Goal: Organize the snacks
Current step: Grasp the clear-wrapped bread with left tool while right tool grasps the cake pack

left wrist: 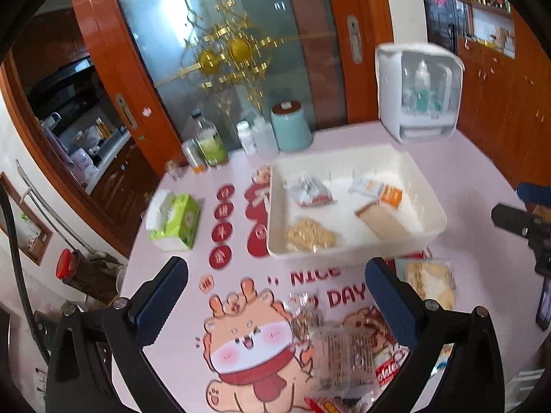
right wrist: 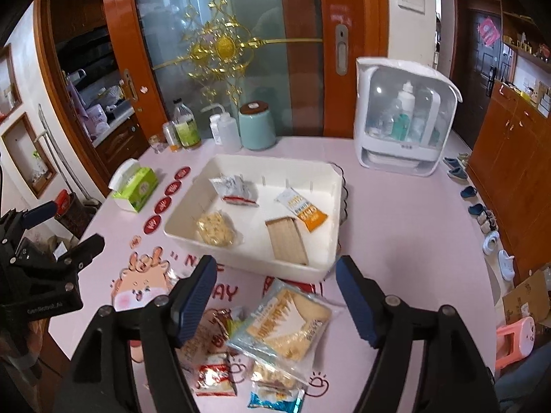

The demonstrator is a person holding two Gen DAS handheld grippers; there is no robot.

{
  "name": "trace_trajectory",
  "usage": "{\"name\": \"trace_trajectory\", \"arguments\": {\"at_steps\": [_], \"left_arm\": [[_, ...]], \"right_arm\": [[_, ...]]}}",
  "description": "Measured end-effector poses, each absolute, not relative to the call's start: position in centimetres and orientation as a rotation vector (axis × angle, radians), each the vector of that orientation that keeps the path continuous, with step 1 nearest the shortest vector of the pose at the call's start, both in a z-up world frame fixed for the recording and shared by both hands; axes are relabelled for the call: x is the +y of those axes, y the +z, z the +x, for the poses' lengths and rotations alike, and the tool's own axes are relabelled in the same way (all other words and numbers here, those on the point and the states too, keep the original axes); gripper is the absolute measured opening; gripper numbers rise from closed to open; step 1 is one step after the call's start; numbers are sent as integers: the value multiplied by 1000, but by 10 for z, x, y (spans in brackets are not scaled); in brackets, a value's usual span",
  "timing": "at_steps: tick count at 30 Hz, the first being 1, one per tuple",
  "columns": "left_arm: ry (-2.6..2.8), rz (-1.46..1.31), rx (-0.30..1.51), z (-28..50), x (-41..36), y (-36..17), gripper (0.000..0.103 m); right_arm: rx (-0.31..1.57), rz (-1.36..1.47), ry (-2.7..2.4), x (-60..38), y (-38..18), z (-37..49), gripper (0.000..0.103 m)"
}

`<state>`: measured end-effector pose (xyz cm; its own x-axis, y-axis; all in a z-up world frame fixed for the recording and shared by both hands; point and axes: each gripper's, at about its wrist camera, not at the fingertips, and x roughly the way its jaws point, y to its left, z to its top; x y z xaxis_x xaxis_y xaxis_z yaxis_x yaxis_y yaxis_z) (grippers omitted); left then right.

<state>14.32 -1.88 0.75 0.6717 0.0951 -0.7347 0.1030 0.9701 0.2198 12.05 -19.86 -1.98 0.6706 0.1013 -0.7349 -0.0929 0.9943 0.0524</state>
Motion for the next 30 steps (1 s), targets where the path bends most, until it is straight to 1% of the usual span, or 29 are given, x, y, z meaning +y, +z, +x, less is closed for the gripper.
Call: {"name": "trace_trajectory", "arguments": {"at_steps": [5, 11, 14, 19, 23, 26, 27, 29, 30], "left_arm": [[-64, 215, 981, 142, -23, -36, 102], [-133, 144, 1164, 136, -35, -107, 102], [-144, 135, 1227, 135, -41, -136, 102], [-140, 145, 1287, 136, -48, -171, 102], [-136, 142, 1321, 140, -48, -188, 102], [-134, 124, 1357, 144, -48, -202, 102], [-137, 119, 1366, 145, -47, -205, 102], [-143, 116, 1385, 146, -48, -212, 102], [-146, 117, 1393, 147, -49, -215, 102]], "right_arm": [[936, 76, 118, -209, -55, 128, 73], [1103, 168, 96, -218, -114, 142, 73], [1170, 183, 81, -221, -145, 149, 73], [1241, 195, 30, -228, -190, 157, 73], [1280, 226, 11, -235, -215, 164, 73], [1264, 301, 28, -240, -222, 169, 73], [1263, 313, 27, -241, -224, 171, 74], [1261, 321, 16, -241, -227, 175, 82], [1260, 324, 12, -241, -228, 177, 83]]}}
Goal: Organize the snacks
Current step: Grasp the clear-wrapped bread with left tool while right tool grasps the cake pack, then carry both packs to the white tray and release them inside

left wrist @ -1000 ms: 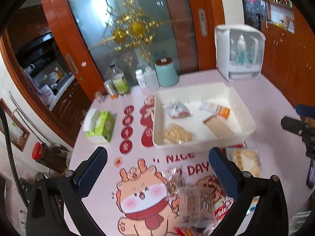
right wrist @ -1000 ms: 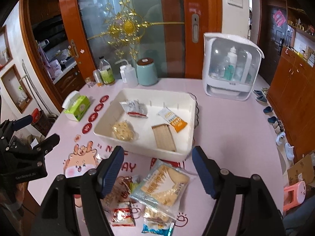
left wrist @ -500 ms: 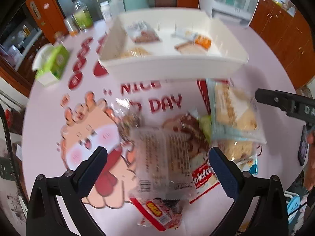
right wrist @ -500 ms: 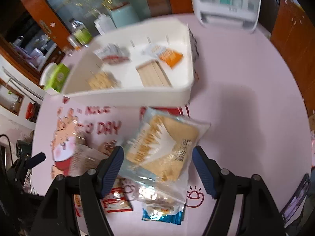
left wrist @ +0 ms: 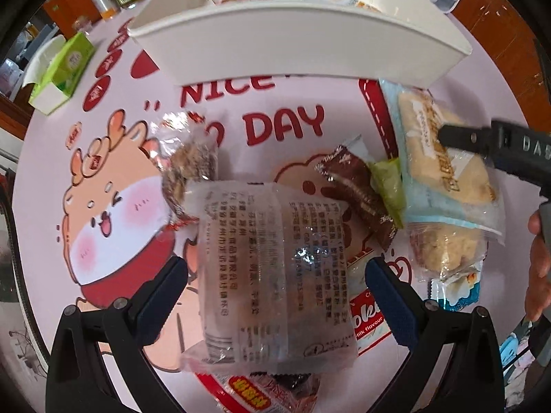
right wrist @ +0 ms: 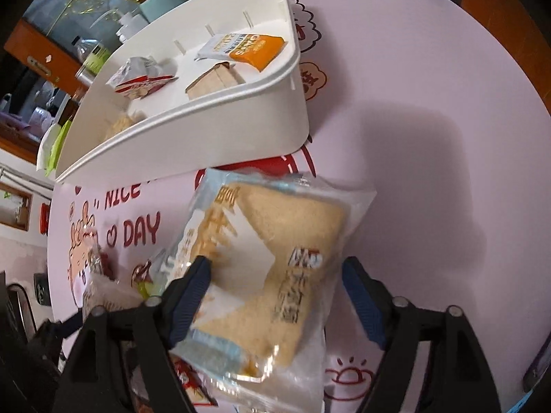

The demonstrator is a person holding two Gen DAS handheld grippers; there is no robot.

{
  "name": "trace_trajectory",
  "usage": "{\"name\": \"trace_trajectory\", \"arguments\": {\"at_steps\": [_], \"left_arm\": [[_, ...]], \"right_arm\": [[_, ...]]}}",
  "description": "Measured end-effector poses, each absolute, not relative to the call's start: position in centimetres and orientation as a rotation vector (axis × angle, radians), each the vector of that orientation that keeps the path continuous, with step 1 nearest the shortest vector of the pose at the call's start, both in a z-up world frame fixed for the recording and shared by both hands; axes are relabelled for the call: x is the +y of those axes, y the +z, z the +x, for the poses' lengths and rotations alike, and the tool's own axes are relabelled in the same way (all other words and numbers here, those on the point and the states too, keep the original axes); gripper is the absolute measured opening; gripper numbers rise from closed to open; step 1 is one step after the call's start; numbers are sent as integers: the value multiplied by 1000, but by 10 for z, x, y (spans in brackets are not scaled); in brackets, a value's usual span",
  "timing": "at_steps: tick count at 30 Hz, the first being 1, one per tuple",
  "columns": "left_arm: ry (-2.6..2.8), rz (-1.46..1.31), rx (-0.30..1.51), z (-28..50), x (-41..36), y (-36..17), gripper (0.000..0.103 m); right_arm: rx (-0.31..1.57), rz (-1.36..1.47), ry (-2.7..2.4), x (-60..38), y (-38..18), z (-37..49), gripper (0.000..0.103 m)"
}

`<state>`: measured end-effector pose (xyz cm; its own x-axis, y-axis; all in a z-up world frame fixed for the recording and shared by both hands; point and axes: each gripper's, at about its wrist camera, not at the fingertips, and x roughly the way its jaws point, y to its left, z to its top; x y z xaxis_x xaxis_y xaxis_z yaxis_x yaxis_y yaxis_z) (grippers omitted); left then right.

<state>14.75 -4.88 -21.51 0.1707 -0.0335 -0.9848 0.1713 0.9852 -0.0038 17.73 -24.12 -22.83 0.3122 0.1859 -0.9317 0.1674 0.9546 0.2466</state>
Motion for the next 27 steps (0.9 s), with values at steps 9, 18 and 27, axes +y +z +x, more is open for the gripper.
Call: {"name": "trace_trajectory", "arguments": {"at_steps": [9, 18, 27], "left_arm": [[-163, 132, 1446, 150, -55, -237, 102], [-155, 112, 1425, 157, -40, -238, 76], [-133, 95, 1393, 148, -24, -219, 68]], "right_arm": [[1261, 416, 32, -242, -240, 190, 88], [1202, 381, 31, -243, -225, 189, 27], [1107, 266, 44, -223, -191, 168, 21]]}}
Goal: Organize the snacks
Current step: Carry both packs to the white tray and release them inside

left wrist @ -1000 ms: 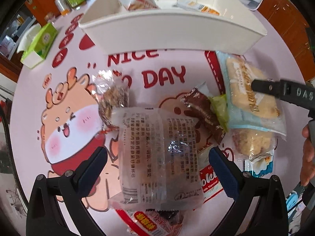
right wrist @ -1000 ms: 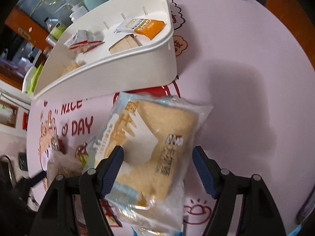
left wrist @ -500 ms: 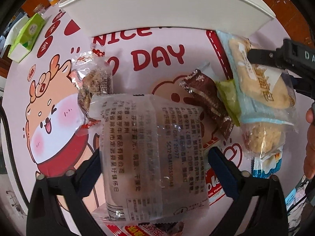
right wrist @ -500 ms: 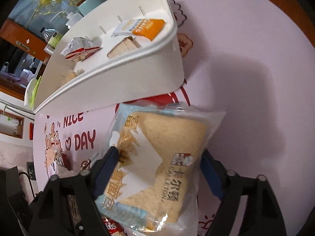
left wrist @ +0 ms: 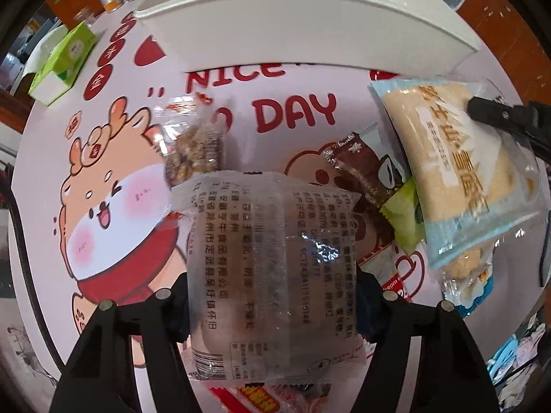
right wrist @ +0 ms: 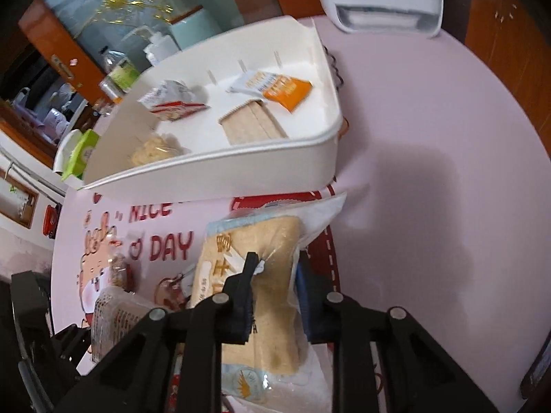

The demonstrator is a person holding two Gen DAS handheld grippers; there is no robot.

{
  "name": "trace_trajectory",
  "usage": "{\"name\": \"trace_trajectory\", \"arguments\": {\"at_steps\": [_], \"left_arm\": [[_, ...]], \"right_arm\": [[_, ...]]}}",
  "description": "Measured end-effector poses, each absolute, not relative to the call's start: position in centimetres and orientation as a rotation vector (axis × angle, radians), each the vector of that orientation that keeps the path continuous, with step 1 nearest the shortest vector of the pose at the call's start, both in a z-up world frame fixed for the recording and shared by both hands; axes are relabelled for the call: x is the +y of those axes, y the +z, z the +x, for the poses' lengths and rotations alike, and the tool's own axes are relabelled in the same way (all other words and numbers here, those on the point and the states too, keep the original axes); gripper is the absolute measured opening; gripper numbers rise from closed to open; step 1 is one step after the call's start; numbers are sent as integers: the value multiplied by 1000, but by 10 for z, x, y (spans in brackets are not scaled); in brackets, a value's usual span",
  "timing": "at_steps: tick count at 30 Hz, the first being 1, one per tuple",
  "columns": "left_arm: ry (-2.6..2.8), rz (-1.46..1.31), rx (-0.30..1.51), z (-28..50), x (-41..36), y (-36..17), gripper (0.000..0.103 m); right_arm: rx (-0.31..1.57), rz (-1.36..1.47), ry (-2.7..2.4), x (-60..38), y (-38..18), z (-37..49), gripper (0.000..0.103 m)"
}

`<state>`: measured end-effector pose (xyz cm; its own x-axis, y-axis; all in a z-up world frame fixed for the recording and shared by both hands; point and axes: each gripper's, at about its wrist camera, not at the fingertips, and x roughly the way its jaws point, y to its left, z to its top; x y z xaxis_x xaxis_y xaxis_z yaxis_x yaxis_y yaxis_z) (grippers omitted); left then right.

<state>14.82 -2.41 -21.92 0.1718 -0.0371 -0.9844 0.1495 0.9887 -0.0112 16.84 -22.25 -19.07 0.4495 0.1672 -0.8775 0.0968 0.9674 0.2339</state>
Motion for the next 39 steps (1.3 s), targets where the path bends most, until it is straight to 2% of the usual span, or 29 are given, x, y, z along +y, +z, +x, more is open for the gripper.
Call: {"name": "trace_trajectory", "arguments": {"at_steps": [9, 19, 29, 39], "left_arm": [[-110, 34, 1288, 129, -6, -160, 67], [-119, 22, 1104, 131, 2, -66, 67], [-102, 93, 904, 162, 4, 29, 67], [-91, 142, 803, 216, -6, 86, 67]], "right_arm": [[997, 214, 107, -204, -137, 139, 20], [820, 177, 154, -191, -58, 121, 20], [643, 121, 159, -181, 18, 131, 20], [572, 98, 132, -183, 63, 173, 20]]}}
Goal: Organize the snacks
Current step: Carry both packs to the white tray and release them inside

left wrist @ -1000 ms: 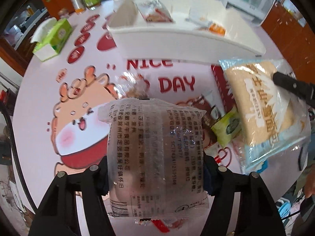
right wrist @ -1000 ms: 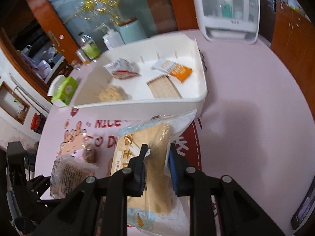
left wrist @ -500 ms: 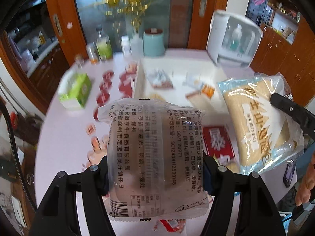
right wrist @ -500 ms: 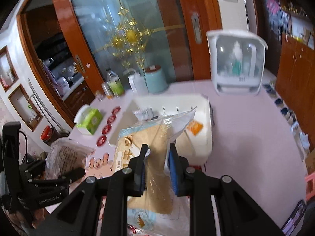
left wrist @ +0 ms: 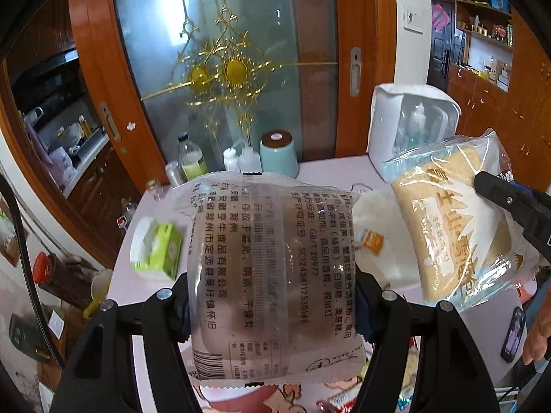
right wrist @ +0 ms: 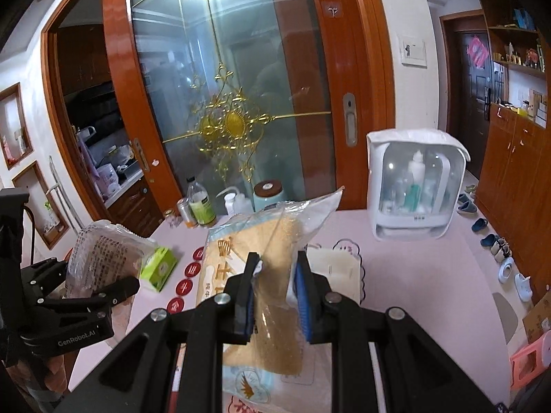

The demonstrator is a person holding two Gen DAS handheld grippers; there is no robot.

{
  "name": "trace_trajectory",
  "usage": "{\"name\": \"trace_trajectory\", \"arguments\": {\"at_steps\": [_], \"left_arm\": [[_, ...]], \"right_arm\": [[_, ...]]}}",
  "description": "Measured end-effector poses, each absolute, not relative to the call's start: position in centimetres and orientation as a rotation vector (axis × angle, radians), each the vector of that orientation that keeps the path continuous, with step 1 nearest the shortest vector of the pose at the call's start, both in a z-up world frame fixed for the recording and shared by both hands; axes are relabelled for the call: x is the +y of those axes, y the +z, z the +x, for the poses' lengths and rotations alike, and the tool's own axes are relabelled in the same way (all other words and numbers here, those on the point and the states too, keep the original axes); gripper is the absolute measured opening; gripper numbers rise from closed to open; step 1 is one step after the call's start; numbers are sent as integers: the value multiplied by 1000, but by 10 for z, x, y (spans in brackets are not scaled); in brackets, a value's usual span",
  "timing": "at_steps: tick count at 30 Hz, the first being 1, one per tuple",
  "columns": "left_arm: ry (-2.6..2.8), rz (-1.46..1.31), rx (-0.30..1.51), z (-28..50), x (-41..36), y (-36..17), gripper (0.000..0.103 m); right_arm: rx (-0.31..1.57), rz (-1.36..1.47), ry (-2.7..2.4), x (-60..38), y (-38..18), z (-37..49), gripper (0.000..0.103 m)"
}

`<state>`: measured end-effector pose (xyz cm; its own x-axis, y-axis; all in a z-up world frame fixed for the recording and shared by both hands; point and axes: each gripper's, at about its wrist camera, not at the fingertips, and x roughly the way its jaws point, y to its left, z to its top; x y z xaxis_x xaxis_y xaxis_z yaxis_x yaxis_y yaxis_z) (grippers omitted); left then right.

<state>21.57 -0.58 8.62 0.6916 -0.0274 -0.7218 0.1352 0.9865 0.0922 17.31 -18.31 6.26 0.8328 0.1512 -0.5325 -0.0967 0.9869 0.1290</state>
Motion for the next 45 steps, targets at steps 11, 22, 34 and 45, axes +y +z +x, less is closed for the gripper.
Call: {"name": "trace_trajectory", "arguments": {"at_steps": [11, 22, 34, 45], "left_arm": [[-141, 100, 827, 288, -11, 85, 67], [-151, 103, 889, 341, -24, 38, 67], [-163, 169, 971, 380, -51, -17, 82], [-176, 120, 937, 367, -38, 5, 102]], "right_arm": [[589, 148, 76, -190, 78, 231, 20], [629, 156, -54, -191, 41, 277, 20], [795, 155, -62, -199, -24, 316, 25], [689, 165, -87, -198, 4, 293, 65]]}}
